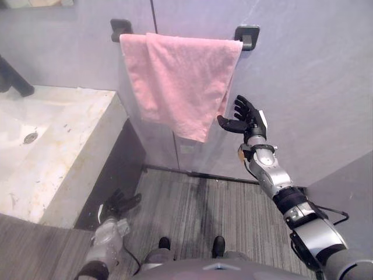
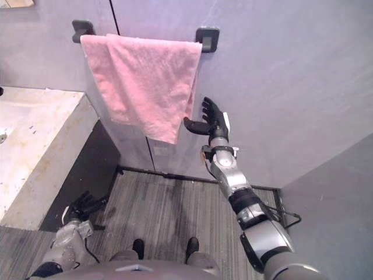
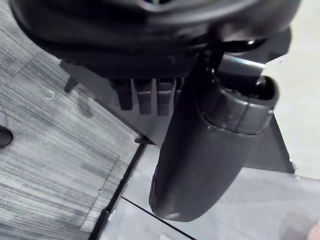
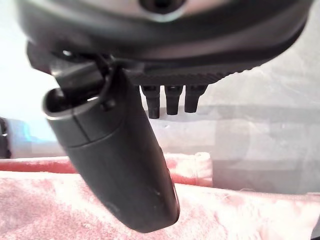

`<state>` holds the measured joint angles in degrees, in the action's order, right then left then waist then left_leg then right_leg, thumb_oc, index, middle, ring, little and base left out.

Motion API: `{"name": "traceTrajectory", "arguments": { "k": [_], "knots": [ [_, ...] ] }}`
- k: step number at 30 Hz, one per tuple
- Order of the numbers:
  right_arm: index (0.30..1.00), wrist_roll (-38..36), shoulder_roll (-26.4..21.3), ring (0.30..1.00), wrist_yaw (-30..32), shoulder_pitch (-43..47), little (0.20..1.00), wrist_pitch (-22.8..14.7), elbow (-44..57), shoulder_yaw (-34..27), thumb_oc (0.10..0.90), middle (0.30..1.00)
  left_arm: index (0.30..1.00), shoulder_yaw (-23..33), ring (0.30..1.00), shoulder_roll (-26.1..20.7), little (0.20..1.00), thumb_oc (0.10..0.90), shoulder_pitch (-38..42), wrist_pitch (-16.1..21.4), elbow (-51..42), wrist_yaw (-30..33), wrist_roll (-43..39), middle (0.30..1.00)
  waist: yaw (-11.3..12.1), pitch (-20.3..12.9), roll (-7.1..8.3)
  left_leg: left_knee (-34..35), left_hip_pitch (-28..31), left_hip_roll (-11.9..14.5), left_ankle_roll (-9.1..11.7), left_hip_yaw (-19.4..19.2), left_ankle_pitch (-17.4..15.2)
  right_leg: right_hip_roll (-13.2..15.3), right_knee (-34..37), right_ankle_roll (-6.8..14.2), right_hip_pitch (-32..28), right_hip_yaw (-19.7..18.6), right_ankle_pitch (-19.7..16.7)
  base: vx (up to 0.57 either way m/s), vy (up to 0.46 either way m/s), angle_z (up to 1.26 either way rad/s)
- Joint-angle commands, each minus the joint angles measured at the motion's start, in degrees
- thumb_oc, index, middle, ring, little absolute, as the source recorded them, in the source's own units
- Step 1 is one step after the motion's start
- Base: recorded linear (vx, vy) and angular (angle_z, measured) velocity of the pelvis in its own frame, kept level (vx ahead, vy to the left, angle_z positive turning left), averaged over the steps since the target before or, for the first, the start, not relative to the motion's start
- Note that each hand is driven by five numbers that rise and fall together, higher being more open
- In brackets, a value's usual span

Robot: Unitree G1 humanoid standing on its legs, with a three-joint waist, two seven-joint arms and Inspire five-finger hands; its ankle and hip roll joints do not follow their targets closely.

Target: Organize the bathroom.

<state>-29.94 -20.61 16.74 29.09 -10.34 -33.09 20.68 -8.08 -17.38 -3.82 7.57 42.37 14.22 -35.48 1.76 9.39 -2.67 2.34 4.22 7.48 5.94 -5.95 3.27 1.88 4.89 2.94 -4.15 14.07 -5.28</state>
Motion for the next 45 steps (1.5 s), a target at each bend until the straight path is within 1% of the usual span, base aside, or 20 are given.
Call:
{"name": "traceTrajectory", "arguments": {
  "k": [1,3,4,5,6,7,8,9,12,14,20,27,34,45],
  "knots": [
    [0.900,-0.68,0.14,0.900,-0.90,8.80,0.900,-4.87,0.56,-2.74,0.800,0.900,0.900,0.68,0.900,-3.83,0.900,0.800,3.22,5.55,-3.96,-1.23,3.35,0.900,0.32,-1.53,2.40,-9.03,-2.52,-5.87,-2.90,-4.79,-7.74,-0.18,-2.87,2.20,0.26,-1.59,7.59,0.12,-0.073,0.04],
    [0.900,-0.85,-0.11,0.900,-0.82,8.97,0.900,-4.89,0.07,-2.90,0.800,0.900,0.900,1.10,0.900,-4.02,0.900,0.800,2.70,5.85,-3.70,-1.88,2.90,0.900,0.43,-1.35,2.36,-9.60,-2.87,-5.72,-2.79,-4.65,-7.91,-0.10,-3.07,2.01,0.11,-1.38,7.95,0.11,-0.056,0.06],
    [0.869,-1.07,-0.18,0.869,-0.62,9.08,0.869,-5.23,-0.35,-3.04,0.780,0.869,0.900,1.19,0.900,-4.14,0.900,0.800,2.48,6.10,-3.66,-2.08,3.11,0.900,0.48,-1.22,2.35,-9.89,-3.01,-5.65,-2.79,-4.53,-8.04,-0.06,-3.28,1.83,0.09,-1.27,8.19,0.08,-0.038,0.09],
    [0.808,-1.02,-0.11,0.808,-0.38,9.19,0.808,-5.38,-0.44,-3.13,0.739,0.808,0.900,1.21,0.900,-4.05,0.900,0.800,2.43,6.18,-3.51,-2.08,3.31,0.900,0.48,-1.15,2.28,-9.97,-3.04,-5.66,-2.77,-4.36,-8.11,-0.08,-3.41,1.73,0.12,-1.29,8.32,0.08,-0.035,0.11],
    [0.669,-0.96,-0.17,0.669,-0.27,9.34,0.669,-5.32,-0.42,-3.26,0.646,0.669,0.900,1.19,0.900,-4.15,0.900,0.800,2.28,6.15,-3.65,-2.12,3.34,0.900,0.46,-1.09,2.22,-10.00,-3.07,-5.70,-2.76,-4.25,-8.12,-0.10,-3.53,1.67,0.19,-1.29,8.41,0.05,-0.018,0.07],
    [0.587,-1.09,-0.17,0.587,-0.19,9.46,0.587,-5.33,-0.56,-3.33,0.591,0.587,0.900,1.17,0.900,-4.15,0.900,0.800,2.24,6.08,-3.77,-2.05,3.43,0.900,0.45,-1.04,2.16,-10.06,-3.11,-5.66,-2.71,-4.22,-8.13,-0.09,-3.66,1.61,0.27,-1.28,8.51,0.05,-0.009,0.08],
    [0.476,-1.08,-0.18,0.476,-0.12,9.46,0.476,-5.52,-0.69,-3.41,0.518,0.476,0.900,0.97,0.900,-4.17,0.900,0.800,2.32,5.85,-3.94,-1.73,3.45,0.900,0.38,-0.91,2.09,-10.30,-3.22,-5.63,-2.65,-4.16,-8.23,-0.01,-3.91,1.57,0.39,-1.27,8.65,0.05,-0.006,0.09],
    [0.406,-1.03,-0.31,0.406,-0.43,9.35,0.406,-5.75,-0.83,-3.57,0.471,0.406,0.900,0.82,0.900,-4.24,0.900,0.800,2.34,5.82,-3.97,-1.71,3.37,0.900,0.30,-0.83,2.05,-10.57,-3.37,-5.63,-2.63,-4.16,-8.36,0.09,-4.08,1.56,0.40,-1.20,8.78,0.05,-0.005,0.10],
    [0.361,-1.67,-0.62,0.361,-1.59,8.54,0.361,-5.54,-0.42,-3.70,0.441,0.361,0.900,0.86,0.900,-4.29,0.900,0.800,2.06,6.04,-3.76,-1.60,3.95,0.900,0.13,-0.79,2.06,-11.23,-3.76,-5.69,-2.65,-4.27,-8.68,0.30,-4.33,1.48,0.33,-1.02,9.04,0.06,-0.013,0.08],
    [0.300,-1.37,-0.81,0.300,-1.79,7.98,0.300,-5.60,-0.16,-3.71,0.400,0.300,0.900,1.03,0.900,-4.27,0.900,0.800,1.78,6.04,-3.93,-1.63,3.74,0.900,0.11,-0.81,2.08,-11.68,-4.06,-5.68,-2.59,-4.30,-8.84,0.40,-4.31,1.43,0.30,-1.05,9.07,0.06,-0.015,0.02],
    [0.300,-1.41,-1.01,0.300,-2.23,8.15,0.300,-5.80,-0.68,-3.77,0.400,0.300,0.900,0.81,0.900,-4.42,0.900,0.800,1.98,5.36,-4.23,-1.14,4.11,0.900,0.08,-0.43,1.90,-12.54,-4.93,-5.53,-2.36,-4.20,-8.85,0.40,-4.73,1.29,0.48,-1.28,9.31,0.03,-0.007,0.01],
    [0.300,-1.00,-1.14,0.300,-2.44,7.73,0.300,-5.81,-0.97,-4.00,0.400,0.300,0.900,0.96,0.900,-4.16,0.900,0.800,1.54,5.56,-4.17,-1.05,4.23,0.900,0.05,0.09,1.66,-13.37,-5.58,-5.54,-2.31,-4.21,-8.96,0.51,-5.17,1.07,0.50,-1.48,9.56,0.01,0.002,0.02],
    [0.300,-0.67,-0.99,0.300,-3.56,5.93,0.300,-4.51,-1.41,-3.94,0.400,0.300,0.900,1.00,0.900,-3.89,0.900,0.800,1.22,5.42,-4.50,-0.95,4.25,0.900,-0.22,0.51,1.35,-14.15,-6.24,-5.35,-2.14,-4.55,-9.05,0.80,-5.82,1.00,0.64,-1.49,9.91,0.00,0.000,0.00],
    [0.300,0.01,-0.12,0.300,-4.37,3.98,0.300,-5.41,-5.07,-2.78,0.400,0.300,0.900,0.70,0.900,-3.95,0.900,0.800,0.82,4.93,-5.02,-0.39,4.65,0.900,-0.14,1.13,0.56,-14.09,-6.76,-4.99,-1.82,-4.87,-8.67,1.39,-5.84,1.11,0.74,-1.13,10.04,0.00,0.003,0.01]
  ]
}}
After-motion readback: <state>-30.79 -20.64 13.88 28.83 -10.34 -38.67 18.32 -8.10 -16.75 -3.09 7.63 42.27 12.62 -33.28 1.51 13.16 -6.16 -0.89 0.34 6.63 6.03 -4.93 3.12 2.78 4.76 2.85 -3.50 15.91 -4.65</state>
